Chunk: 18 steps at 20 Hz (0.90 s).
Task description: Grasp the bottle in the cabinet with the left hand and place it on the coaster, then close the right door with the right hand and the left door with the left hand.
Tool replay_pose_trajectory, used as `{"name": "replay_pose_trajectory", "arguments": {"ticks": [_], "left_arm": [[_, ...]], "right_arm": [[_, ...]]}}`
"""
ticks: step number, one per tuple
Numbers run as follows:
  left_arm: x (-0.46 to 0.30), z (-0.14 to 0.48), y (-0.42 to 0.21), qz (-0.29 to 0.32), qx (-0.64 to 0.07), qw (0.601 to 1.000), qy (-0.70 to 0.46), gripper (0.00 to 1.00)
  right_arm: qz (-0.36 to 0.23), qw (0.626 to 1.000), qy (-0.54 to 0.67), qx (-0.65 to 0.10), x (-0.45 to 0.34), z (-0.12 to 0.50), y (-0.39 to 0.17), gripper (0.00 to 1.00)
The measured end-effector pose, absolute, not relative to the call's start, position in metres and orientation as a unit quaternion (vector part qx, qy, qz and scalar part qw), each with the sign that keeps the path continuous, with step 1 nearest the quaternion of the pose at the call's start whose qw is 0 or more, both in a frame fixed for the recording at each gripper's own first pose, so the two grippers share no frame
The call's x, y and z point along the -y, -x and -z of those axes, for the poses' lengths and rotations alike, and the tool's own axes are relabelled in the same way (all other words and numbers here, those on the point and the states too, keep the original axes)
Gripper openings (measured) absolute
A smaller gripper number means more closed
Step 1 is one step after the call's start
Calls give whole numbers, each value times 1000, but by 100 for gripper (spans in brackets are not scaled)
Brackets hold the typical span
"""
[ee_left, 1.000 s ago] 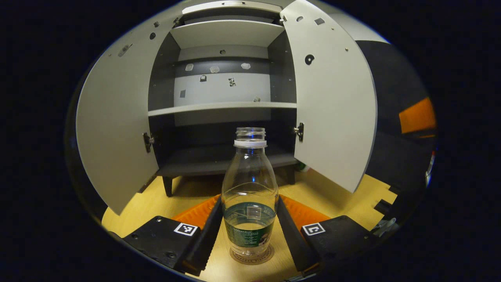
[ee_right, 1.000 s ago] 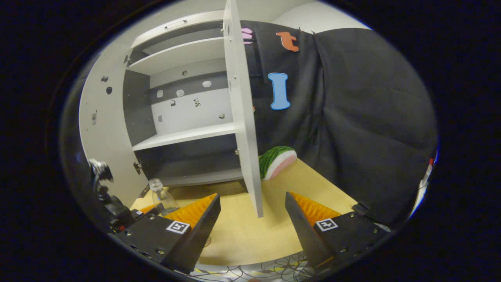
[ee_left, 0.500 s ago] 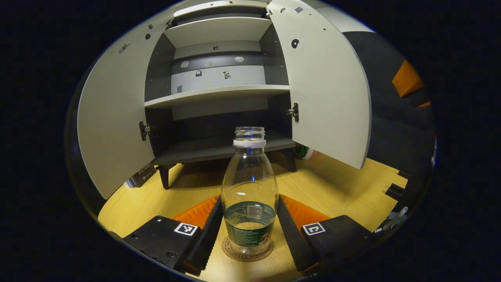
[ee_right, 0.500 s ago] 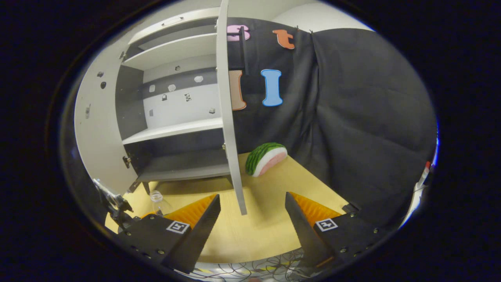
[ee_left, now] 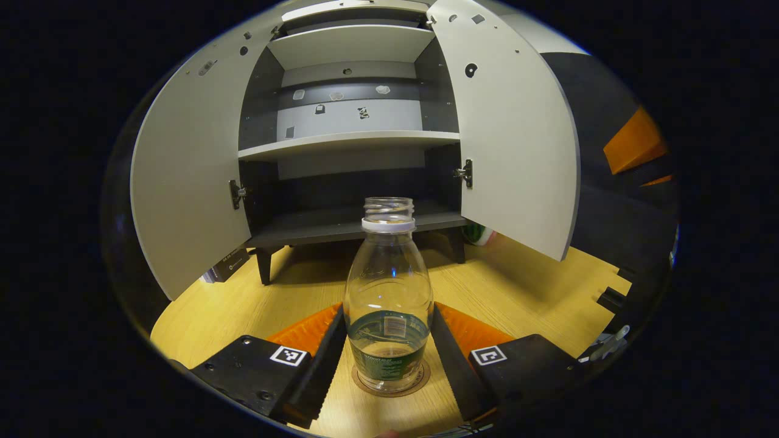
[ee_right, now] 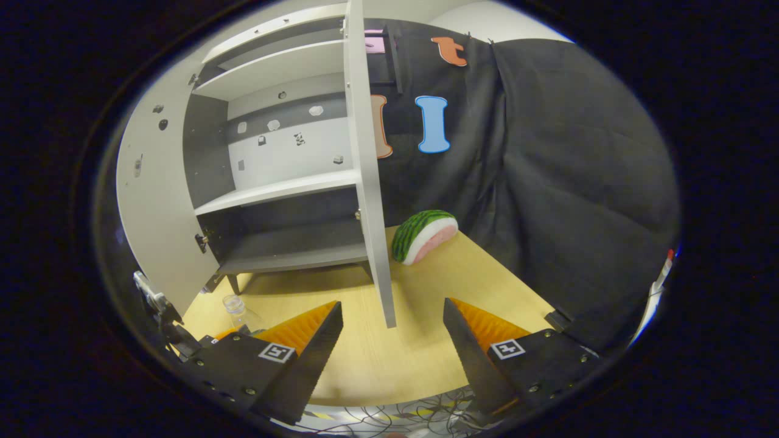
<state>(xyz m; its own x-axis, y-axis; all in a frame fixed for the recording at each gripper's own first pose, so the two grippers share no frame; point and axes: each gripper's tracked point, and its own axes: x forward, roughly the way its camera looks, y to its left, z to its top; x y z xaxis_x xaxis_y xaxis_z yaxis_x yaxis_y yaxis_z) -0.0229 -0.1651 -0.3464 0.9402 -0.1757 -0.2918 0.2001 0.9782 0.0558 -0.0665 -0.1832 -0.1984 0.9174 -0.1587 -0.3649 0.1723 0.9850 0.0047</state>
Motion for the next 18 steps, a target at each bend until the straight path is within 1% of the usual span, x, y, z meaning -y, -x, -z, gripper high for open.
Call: {"name": "replay_pose_trajectory", "arguments": {"ticks": [5,12,14,18], "left_arm": [[162,333,23,88,-126,987,-51,85],[157,321,22,87,-119,987,-60,85],[157,312,20,87,-115,988,-60,86],[156,271,15,87,-86,991,-57,86]], "right_arm": [[79,979,-20,-188,181,199,68,100],[79,979,-27,-188,180,194,69,100],[77,980,-27,-183,178,188,70,100],[72,984,-29,-163,174,162,70,100]]}}
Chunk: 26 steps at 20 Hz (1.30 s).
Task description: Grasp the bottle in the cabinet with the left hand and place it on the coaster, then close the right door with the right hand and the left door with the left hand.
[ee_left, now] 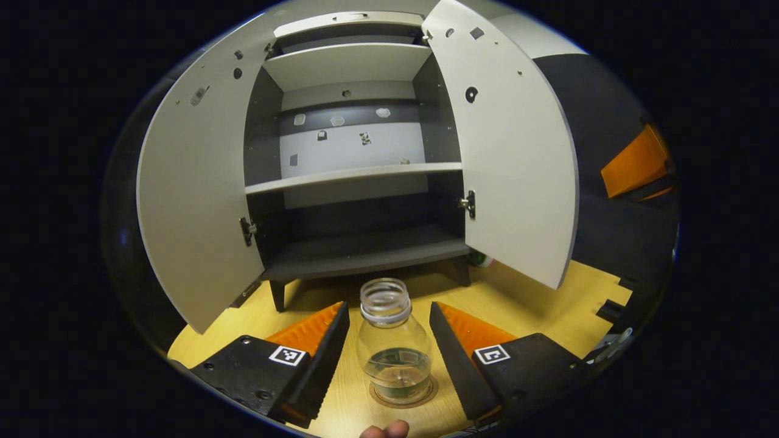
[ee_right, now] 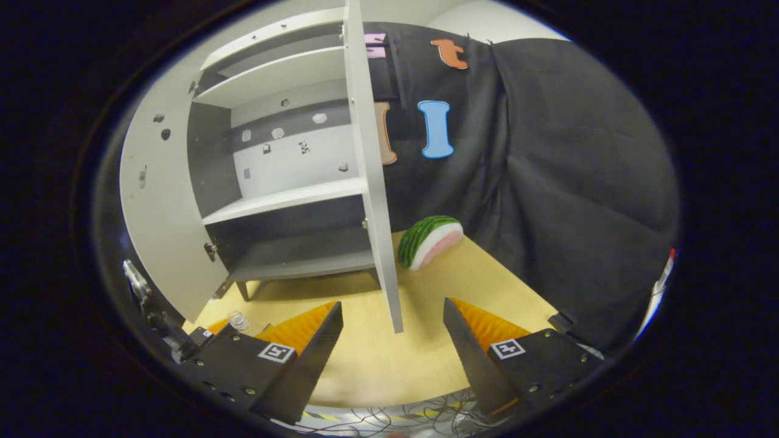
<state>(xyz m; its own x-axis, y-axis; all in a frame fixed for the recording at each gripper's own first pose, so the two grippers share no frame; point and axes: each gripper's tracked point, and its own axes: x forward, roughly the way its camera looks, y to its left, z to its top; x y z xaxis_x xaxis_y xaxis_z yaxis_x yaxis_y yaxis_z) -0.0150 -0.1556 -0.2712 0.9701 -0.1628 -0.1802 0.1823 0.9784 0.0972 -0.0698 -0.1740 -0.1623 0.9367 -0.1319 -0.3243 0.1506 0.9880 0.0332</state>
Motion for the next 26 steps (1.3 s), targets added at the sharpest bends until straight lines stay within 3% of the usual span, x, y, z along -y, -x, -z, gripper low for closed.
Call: {"name": "replay_pose_trajectory", "arguments": {"ticks": [13,26], "left_arm": [[125,82,14,71,3,997,-29,85],[73,61,21,7,-12,999,-32,85]], "right_arm": [[58,995,-47,-59,219,22,38,100],[16,999,-18,-28,226,-25,-19,100]]}}
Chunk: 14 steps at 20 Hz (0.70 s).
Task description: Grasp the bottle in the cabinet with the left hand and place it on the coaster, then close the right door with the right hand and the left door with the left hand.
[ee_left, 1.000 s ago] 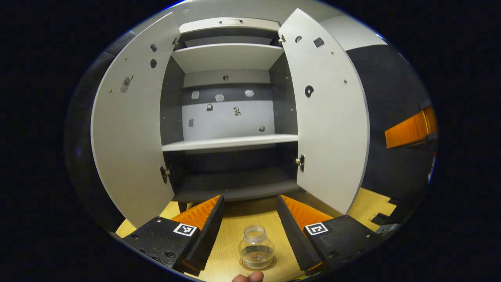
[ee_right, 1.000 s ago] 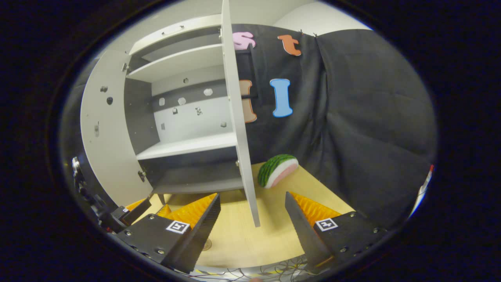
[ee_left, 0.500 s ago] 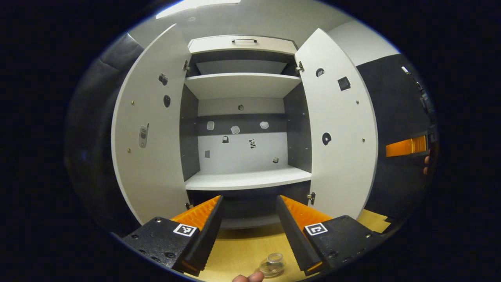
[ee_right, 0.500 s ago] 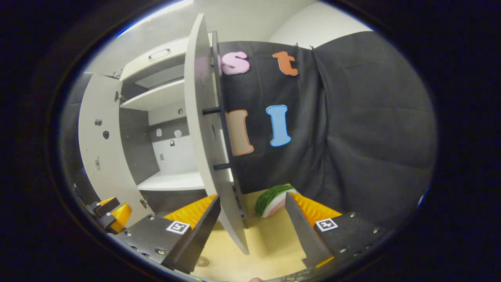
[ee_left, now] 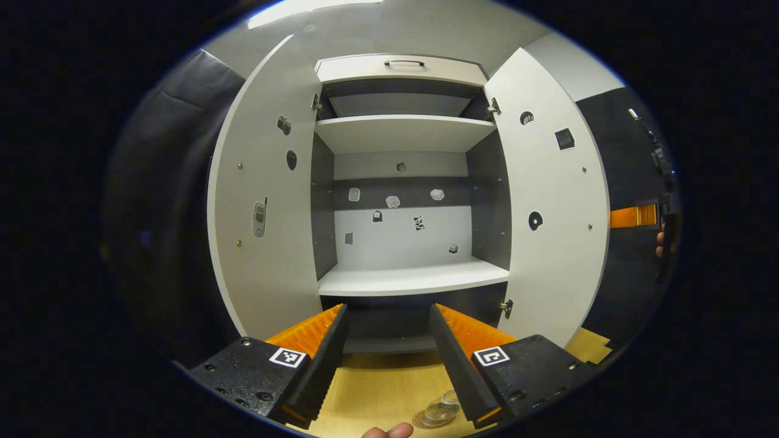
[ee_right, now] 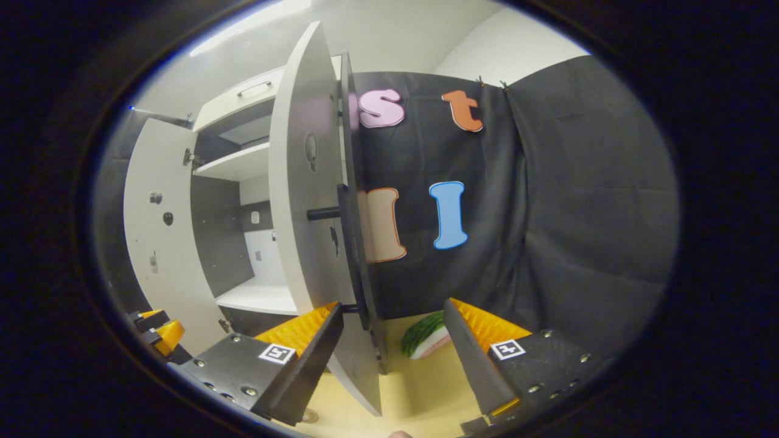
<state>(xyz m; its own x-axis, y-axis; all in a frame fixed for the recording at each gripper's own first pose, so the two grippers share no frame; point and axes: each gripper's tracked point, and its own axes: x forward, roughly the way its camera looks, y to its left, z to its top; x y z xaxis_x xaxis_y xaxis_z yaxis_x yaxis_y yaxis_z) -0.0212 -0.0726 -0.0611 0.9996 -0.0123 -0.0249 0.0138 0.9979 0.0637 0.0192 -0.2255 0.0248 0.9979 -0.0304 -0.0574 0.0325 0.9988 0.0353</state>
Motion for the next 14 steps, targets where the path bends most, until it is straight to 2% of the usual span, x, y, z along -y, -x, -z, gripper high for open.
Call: {"name": "replay_pose_trajectory", "arguments": {"ticks": [14], "left_arm": [[66,62,23,5,-20,999,-36,85]], "right_arm": [[-48,997,-37,-38,184,-18,-29,98]]}}
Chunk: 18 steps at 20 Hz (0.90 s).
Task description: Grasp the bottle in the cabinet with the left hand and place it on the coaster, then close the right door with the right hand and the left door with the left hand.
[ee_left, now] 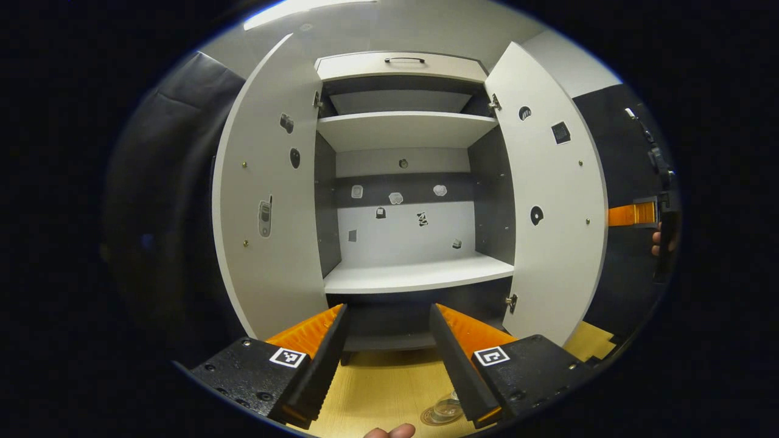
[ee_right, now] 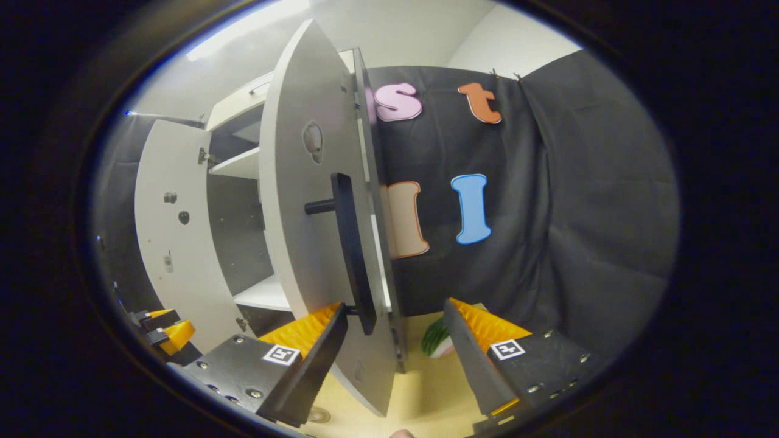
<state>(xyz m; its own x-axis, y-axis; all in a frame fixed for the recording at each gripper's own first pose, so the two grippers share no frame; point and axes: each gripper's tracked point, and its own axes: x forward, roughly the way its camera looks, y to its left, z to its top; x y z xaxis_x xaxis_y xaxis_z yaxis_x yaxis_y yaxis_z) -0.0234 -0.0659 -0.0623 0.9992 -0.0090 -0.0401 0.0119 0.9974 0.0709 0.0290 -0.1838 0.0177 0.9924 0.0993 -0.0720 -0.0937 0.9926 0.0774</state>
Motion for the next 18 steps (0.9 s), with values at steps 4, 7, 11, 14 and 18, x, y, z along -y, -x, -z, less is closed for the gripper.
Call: {"name": "replay_pose_trajectory", "arguments": {"ticks": [4,7,11,14,18], "left_arm": [[54,60,30,-4,-18,999,-38,85],[42,58,33,-14,-17,999,-38,85],[22,55,37,-31,-15,999,-35,85],[11,53,41,-34,-13,999,-28,85],[-4,48,46,-41,-9,999,-29,85]], "right_arm": [[-79,995,-39,-40,154,-15,-34,98],[-95,994,-38,-39,131,-12,-39,98],[-105,992,-47,-41,111,-9,-45,98],[-109,992,-52,-41,95,-9,-50,98],[-114,992,-35,-33,73,-8,-61,100]]}}
